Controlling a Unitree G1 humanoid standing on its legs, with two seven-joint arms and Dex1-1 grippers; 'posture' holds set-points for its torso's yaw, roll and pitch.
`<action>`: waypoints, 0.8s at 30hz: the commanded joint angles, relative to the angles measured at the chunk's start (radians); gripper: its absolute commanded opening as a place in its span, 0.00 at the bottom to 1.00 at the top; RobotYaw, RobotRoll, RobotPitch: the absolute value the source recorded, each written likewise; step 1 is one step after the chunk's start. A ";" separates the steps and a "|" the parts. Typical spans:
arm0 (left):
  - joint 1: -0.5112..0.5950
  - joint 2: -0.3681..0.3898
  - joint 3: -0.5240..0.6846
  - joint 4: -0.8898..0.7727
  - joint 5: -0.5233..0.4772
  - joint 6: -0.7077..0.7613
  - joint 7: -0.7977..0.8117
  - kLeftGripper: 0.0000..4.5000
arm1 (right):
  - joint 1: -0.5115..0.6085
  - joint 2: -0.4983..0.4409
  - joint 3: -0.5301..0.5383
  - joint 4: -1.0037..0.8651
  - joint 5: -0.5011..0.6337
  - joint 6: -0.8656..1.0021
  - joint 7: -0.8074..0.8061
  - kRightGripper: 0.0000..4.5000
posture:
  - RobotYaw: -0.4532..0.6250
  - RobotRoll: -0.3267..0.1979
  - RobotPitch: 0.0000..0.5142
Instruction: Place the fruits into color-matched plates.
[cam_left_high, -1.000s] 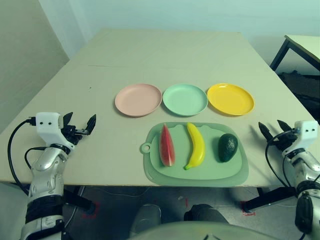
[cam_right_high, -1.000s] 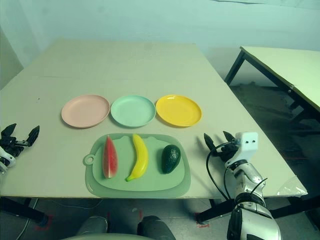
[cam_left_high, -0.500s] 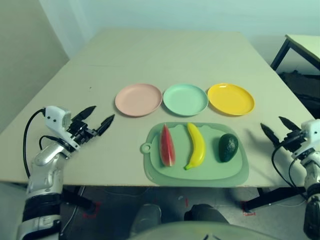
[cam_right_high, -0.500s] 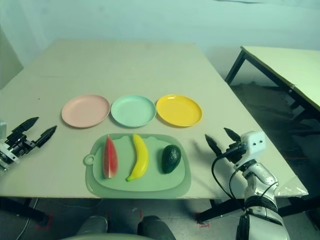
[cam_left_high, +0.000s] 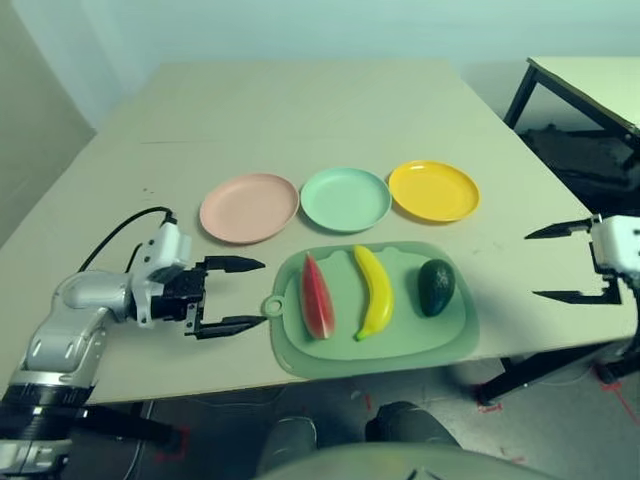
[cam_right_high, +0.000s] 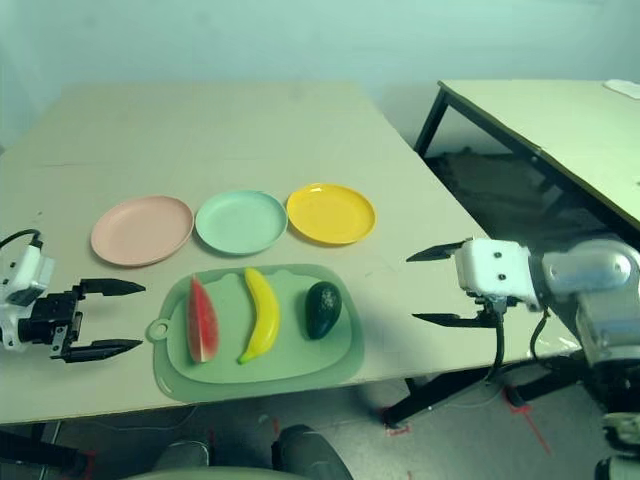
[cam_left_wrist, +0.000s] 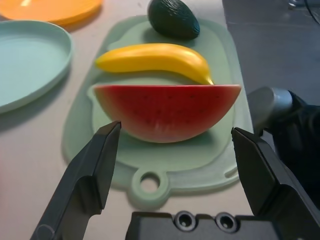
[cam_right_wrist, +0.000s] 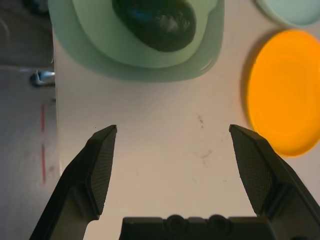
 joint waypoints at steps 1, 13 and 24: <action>-0.014 0.001 -0.016 -0.021 0.005 0.014 -0.003 0.99 | -0.162 0.035 0.174 -0.065 -0.036 0.028 0.016 1.00 | 0.36 0.62 0.02; 0.032 0.007 0.024 -0.111 0.005 0.015 0.055 0.99 | -0.359 0.071 0.571 -0.125 -0.119 -0.110 0.016 1.00 | 0.43 0.62 0.06; 0.043 0.007 0.015 -0.146 0.009 0.031 0.091 0.99 | -0.406 0.218 0.598 0.055 -0.277 -0.224 0.016 1.00 | 0.46 0.62 0.09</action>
